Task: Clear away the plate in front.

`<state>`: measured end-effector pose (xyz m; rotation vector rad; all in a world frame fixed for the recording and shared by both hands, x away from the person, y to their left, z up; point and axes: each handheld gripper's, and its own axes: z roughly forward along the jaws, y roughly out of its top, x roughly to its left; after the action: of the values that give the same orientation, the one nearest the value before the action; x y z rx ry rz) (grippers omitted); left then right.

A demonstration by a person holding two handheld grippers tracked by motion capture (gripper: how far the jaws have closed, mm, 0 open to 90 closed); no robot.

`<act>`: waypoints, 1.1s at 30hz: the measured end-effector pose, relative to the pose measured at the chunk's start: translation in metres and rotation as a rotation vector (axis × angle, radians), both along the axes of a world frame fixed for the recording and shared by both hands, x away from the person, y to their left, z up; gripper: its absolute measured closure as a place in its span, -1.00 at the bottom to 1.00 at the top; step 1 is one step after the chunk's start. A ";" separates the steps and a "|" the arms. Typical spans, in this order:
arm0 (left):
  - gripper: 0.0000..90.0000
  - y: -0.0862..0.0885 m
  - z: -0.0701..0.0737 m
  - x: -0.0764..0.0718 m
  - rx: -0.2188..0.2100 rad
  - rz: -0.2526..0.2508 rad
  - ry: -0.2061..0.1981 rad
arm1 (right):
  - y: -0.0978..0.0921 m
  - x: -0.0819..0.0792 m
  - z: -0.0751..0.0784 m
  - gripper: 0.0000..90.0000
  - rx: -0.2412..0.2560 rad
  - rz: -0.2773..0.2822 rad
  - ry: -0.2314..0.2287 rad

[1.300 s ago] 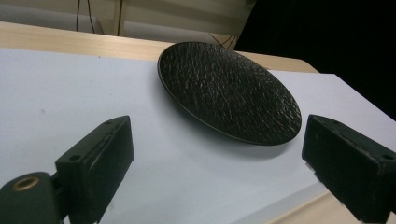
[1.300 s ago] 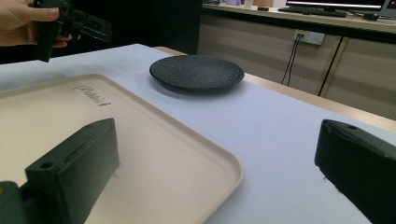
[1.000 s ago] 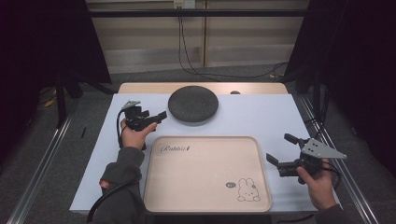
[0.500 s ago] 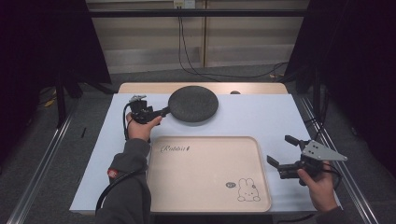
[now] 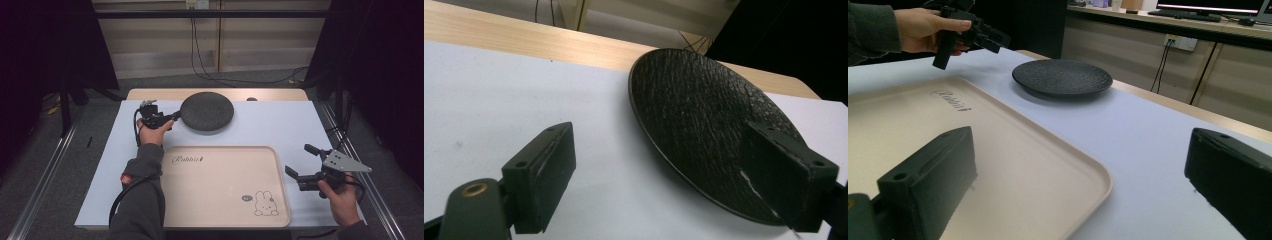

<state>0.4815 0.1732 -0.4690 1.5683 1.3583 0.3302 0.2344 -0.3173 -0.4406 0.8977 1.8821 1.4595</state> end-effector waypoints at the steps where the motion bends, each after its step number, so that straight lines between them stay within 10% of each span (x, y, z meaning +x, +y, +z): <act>1: -0.62 0.000 -0.001 0.001 0.010 0.001 0.007 | 0.000 0.000 0.000 -1.00 0.002 -0.001 -0.001; 17: -0.32 -0.011 -0.009 0.019 0.032 0.023 0.058 | 0.000 0.001 0.000 -1.00 0.009 0.008 0.004; 33: 0.26 -0.020 -0.020 0.032 -0.040 0.064 0.118 | -0.002 0.000 0.001 -1.00 0.017 0.008 0.003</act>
<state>0.5136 0.1534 -0.4890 1.5337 1.4990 0.2509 0.2348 -0.3191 -0.4392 0.9014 1.8797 1.4814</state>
